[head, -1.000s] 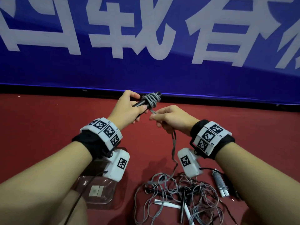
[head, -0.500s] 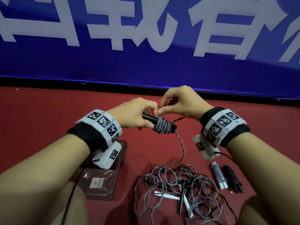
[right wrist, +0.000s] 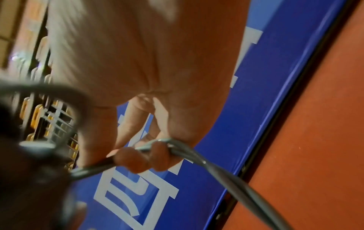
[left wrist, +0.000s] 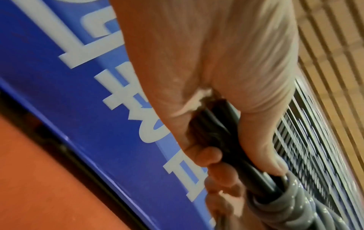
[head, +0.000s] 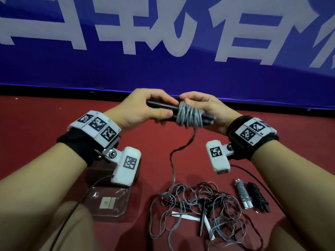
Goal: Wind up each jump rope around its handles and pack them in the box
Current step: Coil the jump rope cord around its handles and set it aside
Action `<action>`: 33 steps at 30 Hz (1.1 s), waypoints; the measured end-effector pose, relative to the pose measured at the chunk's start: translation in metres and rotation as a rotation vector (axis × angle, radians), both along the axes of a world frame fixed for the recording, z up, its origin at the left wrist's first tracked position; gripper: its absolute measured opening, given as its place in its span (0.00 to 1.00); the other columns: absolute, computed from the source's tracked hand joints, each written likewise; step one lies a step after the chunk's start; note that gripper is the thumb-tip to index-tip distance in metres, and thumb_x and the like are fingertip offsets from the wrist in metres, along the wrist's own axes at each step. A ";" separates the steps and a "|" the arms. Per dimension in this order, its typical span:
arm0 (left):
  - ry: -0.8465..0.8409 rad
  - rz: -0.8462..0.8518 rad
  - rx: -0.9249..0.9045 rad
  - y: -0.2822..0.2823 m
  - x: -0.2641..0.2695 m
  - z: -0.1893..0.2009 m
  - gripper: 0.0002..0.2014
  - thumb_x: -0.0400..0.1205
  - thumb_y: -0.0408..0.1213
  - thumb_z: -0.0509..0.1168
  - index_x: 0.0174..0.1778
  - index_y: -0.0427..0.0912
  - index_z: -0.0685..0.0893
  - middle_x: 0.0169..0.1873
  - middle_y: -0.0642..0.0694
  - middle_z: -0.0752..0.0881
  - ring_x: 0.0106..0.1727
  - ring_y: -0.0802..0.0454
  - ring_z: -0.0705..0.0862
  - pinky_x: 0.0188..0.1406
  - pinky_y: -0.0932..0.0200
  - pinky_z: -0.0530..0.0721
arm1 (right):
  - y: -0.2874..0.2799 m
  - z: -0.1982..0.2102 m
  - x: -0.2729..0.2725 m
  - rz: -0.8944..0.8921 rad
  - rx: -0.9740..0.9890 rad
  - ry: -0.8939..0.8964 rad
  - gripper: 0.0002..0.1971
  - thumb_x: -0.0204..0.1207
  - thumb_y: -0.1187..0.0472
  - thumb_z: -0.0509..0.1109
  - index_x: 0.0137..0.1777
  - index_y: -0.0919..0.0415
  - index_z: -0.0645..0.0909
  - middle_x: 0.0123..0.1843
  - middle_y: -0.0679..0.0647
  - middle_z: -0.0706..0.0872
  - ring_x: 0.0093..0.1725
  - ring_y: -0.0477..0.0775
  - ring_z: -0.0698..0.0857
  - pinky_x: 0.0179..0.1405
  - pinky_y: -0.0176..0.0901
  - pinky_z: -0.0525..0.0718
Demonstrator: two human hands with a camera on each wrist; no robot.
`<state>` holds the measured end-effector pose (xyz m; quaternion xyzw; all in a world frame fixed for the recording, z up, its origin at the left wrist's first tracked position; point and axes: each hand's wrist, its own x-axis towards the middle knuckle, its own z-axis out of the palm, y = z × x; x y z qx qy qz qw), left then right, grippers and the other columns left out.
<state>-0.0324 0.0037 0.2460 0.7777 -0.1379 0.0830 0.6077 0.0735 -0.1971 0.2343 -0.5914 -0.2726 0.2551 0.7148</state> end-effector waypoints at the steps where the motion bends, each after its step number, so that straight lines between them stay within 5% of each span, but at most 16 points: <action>1: 0.005 0.004 -0.149 -0.001 0.000 0.000 0.13 0.72 0.28 0.75 0.51 0.40 0.90 0.39 0.38 0.90 0.33 0.46 0.86 0.35 0.58 0.85 | 0.004 -0.003 -0.004 0.021 0.009 0.006 0.06 0.82 0.69 0.64 0.51 0.61 0.83 0.37 0.51 0.87 0.31 0.46 0.83 0.32 0.36 0.81; 5: -0.021 0.247 -0.443 0.002 0.012 -0.007 0.09 0.80 0.28 0.72 0.55 0.39 0.87 0.40 0.43 0.91 0.31 0.50 0.84 0.32 0.62 0.79 | 0.024 -0.019 -0.017 0.005 -0.159 -0.044 0.12 0.91 0.57 0.59 0.56 0.60 0.84 0.35 0.49 0.82 0.25 0.43 0.65 0.24 0.32 0.65; 8: -0.048 0.480 -0.389 0.009 0.021 -0.022 0.07 0.82 0.26 0.72 0.53 0.41 0.87 0.41 0.43 0.91 0.29 0.52 0.84 0.30 0.63 0.78 | 0.040 -0.023 -0.032 -0.024 -0.306 -0.205 0.09 0.89 0.65 0.62 0.64 0.64 0.82 0.35 0.49 0.83 0.24 0.46 0.66 0.21 0.34 0.65; 12: -0.131 0.639 -0.151 0.016 0.027 -0.035 0.08 0.80 0.27 0.75 0.50 0.45 0.87 0.39 0.46 0.90 0.27 0.57 0.85 0.32 0.65 0.82 | 0.053 -0.022 -0.057 0.053 -0.432 -0.317 0.08 0.89 0.65 0.63 0.63 0.64 0.78 0.33 0.52 0.86 0.22 0.48 0.72 0.21 0.38 0.67; 16: -0.153 0.664 0.186 0.035 0.029 -0.037 0.11 0.78 0.33 0.78 0.46 0.54 0.87 0.38 0.50 0.90 0.34 0.52 0.89 0.43 0.54 0.89 | 0.043 -0.003 -0.052 -0.102 -0.712 -0.916 0.10 0.85 0.52 0.68 0.46 0.55 0.85 0.35 0.48 0.90 0.33 0.48 0.84 0.37 0.44 0.79; 20: -0.124 0.505 0.398 0.035 0.028 -0.039 0.10 0.77 0.35 0.80 0.48 0.55 0.90 0.39 0.56 0.90 0.40 0.54 0.88 0.55 0.46 0.88 | 0.024 0.008 -0.041 -0.325 -0.847 -1.293 0.12 0.80 0.40 0.70 0.55 0.43 0.89 0.45 0.46 0.92 0.49 0.54 0.88 0.47 0.52 0.84; 23: -0.065 0.310 0.483 0.026 0.025 -0.037 0.12 0.77 0.32 0.79 0.47 0.55 0.90 0.37 0.53 0.92 0.39 0.48 0.91 0.52 0.44 0.89 | 0.012 0.012 -0.029 -0.319 -0.776 -1.353 0.13 0.78 0.37 0.71 0.55 0.42 0.87 0.46 0.41 0.92 0.49 0.50 0.88 0.44 0.51 0.83; 27: -0.037 0.175 0.513 0.019 0.020 -0.028 0.12 0.78 0.29 0.78 0.46 0.54 0.90 0.36 0.48 0.92 0.37 0.43 0.91 0.45 0.46 0.91 | -0.003 0.009 -0.013 -0.237 -0.891 -1.428 0.21 0.80 0.30 0.58 0.55 0.38 0.87 0.49 0.40 0.90 0.49 0.47 0.86 0.41 0.50 0.82; 33: -0.018 0.157 0.546 0.013 0.020 -0.025 0.09 0.80 0.30 0.77 0.49 0.51 0.91 0.36 0.48 0.91 0.35 0.49 0.90 0.41 0.52 0.89 | -0.010 0.001 0.000 -0.134 -0.763 -0.924 0.11 0.81 0.44 0.73 0.47 0.50 0.90 0.41 0.46 0.89 0.39 0.43 0.82 0.41 0.40 0.79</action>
